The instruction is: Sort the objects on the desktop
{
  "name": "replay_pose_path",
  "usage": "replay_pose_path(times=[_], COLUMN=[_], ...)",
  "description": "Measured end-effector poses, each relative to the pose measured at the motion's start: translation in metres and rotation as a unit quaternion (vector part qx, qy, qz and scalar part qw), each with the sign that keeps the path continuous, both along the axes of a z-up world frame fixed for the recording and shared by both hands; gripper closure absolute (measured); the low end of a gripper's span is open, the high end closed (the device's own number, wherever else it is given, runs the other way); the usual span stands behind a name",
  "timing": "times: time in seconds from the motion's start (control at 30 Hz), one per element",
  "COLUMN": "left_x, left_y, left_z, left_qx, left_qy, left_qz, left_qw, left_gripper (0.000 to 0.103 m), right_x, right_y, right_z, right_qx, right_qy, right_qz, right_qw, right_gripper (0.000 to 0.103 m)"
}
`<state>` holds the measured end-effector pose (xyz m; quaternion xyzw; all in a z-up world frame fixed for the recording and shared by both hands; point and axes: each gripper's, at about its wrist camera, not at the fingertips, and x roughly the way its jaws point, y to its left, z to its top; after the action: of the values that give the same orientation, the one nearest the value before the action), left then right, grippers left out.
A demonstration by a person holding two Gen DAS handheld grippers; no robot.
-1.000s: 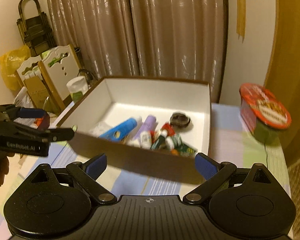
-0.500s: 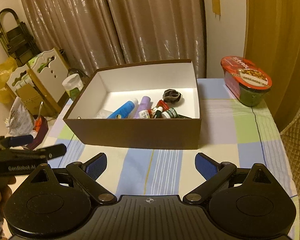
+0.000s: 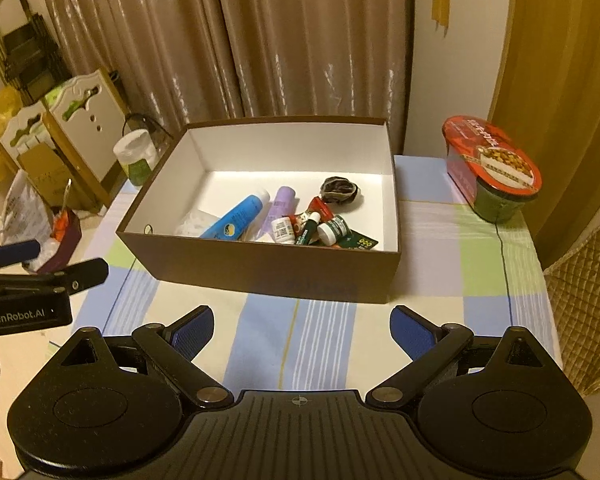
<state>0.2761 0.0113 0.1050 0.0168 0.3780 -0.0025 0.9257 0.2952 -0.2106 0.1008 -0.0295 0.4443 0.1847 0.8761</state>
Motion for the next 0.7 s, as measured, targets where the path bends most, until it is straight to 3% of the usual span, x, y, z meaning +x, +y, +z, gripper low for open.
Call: replay_pose_path(times=[0.33,0.7], left_x=[0.040,0.074], left_y=[0.002,0.005], left_z=[0.006,-0.012], left_qx=[0.020,0.014], left_qy=[0.011,0.043], left_qz=[-0.005,0.005], left_qw=[0.9997,0.9990], left_gripper=[0.001,0.001], right_x=[0.047,0.080], right_y=[0.017,0.018], right_z=[0.000,-0.010], right_qx=[-0.023,-0.034], right_qy=[0.027,0.056], right_qz=[0.009,-0.003], right_qw=[0.999,0.998], right_gripper=[0.006,0.006])
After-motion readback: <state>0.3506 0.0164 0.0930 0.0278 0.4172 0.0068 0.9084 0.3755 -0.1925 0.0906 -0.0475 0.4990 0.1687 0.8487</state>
